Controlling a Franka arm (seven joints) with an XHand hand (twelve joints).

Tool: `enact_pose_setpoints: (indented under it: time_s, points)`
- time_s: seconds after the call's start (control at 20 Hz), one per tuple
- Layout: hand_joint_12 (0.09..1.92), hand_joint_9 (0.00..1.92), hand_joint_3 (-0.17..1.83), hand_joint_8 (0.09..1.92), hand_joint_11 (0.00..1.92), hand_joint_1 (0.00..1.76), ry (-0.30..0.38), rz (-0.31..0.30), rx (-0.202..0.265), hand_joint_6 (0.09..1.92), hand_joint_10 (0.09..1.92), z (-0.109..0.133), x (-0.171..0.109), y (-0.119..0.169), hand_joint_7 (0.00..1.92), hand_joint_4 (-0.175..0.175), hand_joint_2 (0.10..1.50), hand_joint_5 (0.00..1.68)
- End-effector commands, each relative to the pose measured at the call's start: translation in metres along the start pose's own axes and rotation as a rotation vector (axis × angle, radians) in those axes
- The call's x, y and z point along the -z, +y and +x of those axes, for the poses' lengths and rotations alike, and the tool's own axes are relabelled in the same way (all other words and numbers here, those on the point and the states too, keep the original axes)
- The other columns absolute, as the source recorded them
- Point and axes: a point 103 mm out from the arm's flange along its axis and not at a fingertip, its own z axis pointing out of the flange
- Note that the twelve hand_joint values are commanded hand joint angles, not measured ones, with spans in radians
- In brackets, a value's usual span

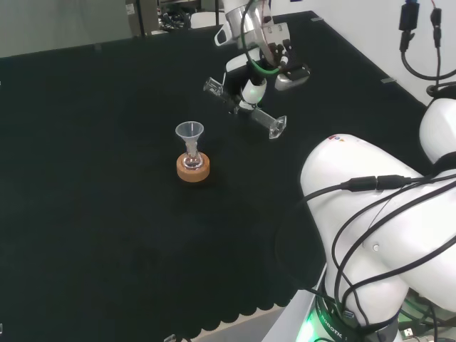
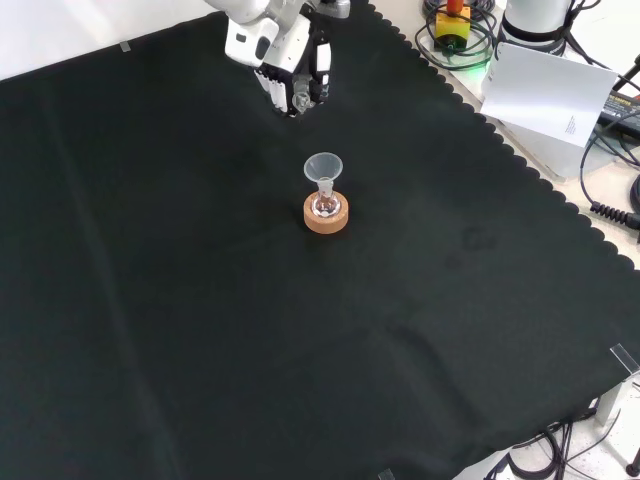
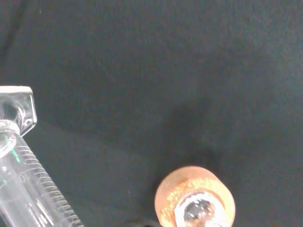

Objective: Put the graduated cylinder back on the table.

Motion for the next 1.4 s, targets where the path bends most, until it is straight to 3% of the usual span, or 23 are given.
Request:
enact_pose_setpoints:
  time_s: [0.05,0.65,1.15,1.4]
  points:
    - [0.81,1.41,0.00,1.07,1.13,1.25,0.075,-0.097,0.118,1.08,0.09,-0.005,-0.002,0.005,0.96,-0.175,1.14,0.92]
    - [0.82,1.41,0.00,1.07,1.12,1.25,0.187,-0.370,0.190,1.08,0.09,-0.031,-0.003,0.033,0.96,-0.175,1.14,0.92]
    - [0.82,1.41,0.00,1.08,1.12,1.25,0.286,-0.466,0.202,1.09,0.09,-0.060,-0.009,0.071,0.96,-0.175,1.14,0.92]
    - [0.82,1.41,0.00,1.08,1.12,1.25,0.341,-0.558,0.202,1.09,0.09,-0.067,-0.017,0.086,0.95,-0.175,1.14,0.91]
